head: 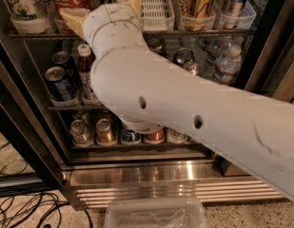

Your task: Pick green can from top shelf of fridge

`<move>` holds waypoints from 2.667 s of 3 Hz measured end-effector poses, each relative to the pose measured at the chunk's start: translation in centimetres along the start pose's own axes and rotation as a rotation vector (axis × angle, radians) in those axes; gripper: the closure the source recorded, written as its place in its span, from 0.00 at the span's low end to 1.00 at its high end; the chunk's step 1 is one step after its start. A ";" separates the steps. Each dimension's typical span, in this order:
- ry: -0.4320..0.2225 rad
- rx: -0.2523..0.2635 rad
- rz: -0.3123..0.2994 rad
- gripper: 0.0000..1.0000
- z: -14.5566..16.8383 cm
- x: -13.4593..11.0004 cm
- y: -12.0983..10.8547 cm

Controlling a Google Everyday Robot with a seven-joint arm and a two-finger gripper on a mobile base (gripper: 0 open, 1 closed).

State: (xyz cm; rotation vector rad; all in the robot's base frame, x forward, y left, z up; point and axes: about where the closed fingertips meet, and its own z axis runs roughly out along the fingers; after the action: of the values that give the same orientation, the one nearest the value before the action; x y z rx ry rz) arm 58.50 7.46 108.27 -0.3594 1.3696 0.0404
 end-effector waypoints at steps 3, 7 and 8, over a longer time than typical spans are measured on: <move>-0.001 0.075 -0.050 0.25 -0.4 -0.8 -1.5; 0.043 0.131 -0.047 0.35 0.0 0.7 -3.5; 0.049 0.131 -0.049 0.35 0.6 0.7 -3.8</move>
Offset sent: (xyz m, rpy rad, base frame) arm 0.0029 -0.0223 0.0050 -0.0372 -0.0200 -0.1036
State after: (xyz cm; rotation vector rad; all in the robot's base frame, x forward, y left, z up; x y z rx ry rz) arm 60.10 3.93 108.52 -0.2849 1.4032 -0.0989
